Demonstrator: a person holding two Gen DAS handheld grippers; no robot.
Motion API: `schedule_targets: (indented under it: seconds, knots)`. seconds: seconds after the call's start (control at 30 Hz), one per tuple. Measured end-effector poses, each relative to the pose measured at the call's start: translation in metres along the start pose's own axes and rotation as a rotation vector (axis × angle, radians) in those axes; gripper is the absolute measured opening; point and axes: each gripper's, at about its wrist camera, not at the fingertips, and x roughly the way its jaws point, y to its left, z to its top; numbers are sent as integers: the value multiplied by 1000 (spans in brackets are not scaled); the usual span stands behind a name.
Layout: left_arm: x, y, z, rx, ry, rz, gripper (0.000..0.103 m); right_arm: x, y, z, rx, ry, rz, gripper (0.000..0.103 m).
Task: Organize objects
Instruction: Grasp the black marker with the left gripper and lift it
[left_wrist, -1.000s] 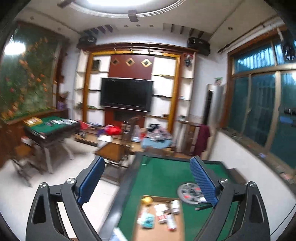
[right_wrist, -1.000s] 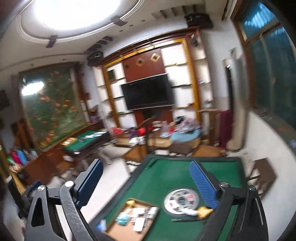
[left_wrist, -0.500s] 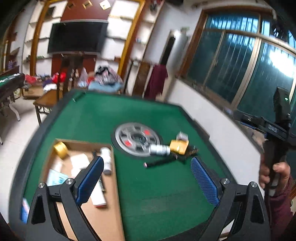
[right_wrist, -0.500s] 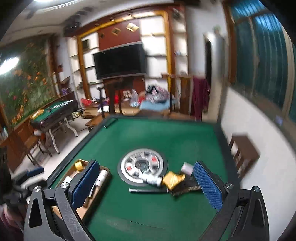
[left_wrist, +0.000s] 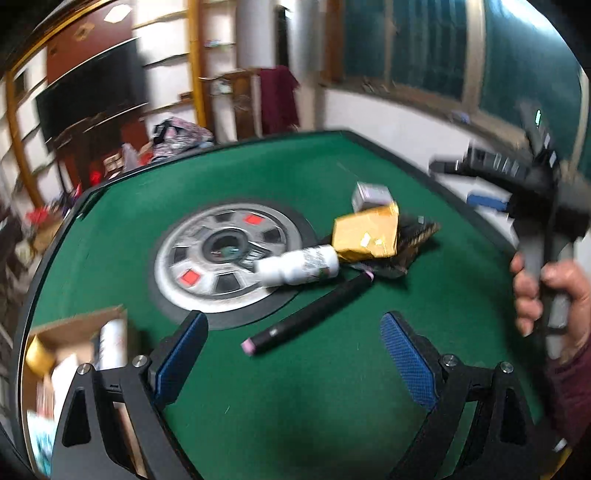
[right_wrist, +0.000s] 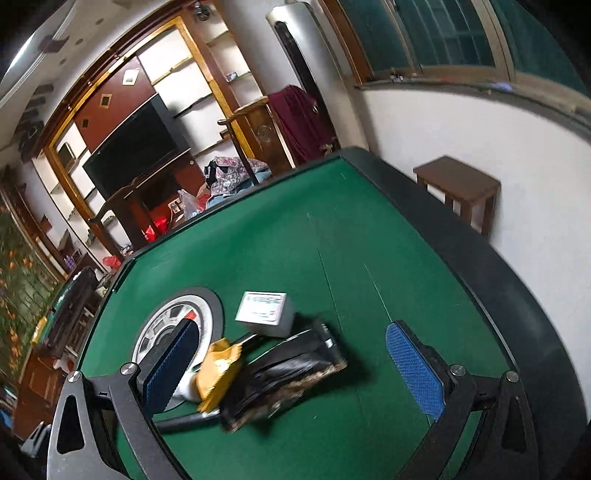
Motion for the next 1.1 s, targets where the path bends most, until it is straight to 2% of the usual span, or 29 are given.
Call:
schedule_targets:
  seconds: [0.13,0.2,0.27,0.3,0.33,0.37,0.43,0.53,0.67,0.73,0.8,0.9,0.97,1.03,1.1]
  knots:
    - [47,-19,12,118,80,8,91,5,-21,-3,36,-9,18,103]
    - [68,-25,14,176,128,0,84,15,-30,-6,58,32,25,103]
    - [90,-27,13,203,205,-13,60,25,-37,-11,94,69,46,103]
    - [92,-25,14,184,189,-39,55,30,-39,-13,102,87,45,103]
    - [96,-22,16,162,203,-60,37,35,-40,-13,111,107,51,103]
    - [99,-18,19,138,217,-89,24,37,-42,-14,126,125,72,103]
    - [103,-16,23,117,244,-97,14,38,-45,-14,135,120,78,103]
    - [105,-15,24,82,276,-81,14,37,-39,-13,80,93,43,103]
    - [98,-5,24,-35,329,-64,14,42,-29,-18,32,129,10,103]
    - [91,-5,25,-37,319,-10,14,45,-27,-21,18,141,14,103]
    - [87,-4,23,-81,314,-3,14,46,-25,-23,-1,147,6,103]
    - [72,-10,17,-68,245,18,14,39,-23,-22,-13,130,1,103]
    - [56,-8,10,-95,179,10,14,28,-21,-21,-18,106,-1,103]
    - [33,-4,-3,-123,99,13,14,15,-15,-17,-38,57,-23,103]
    - [13,3,-20,-172,52,5,14,3,-7,-17,-80,-11,-76,103]
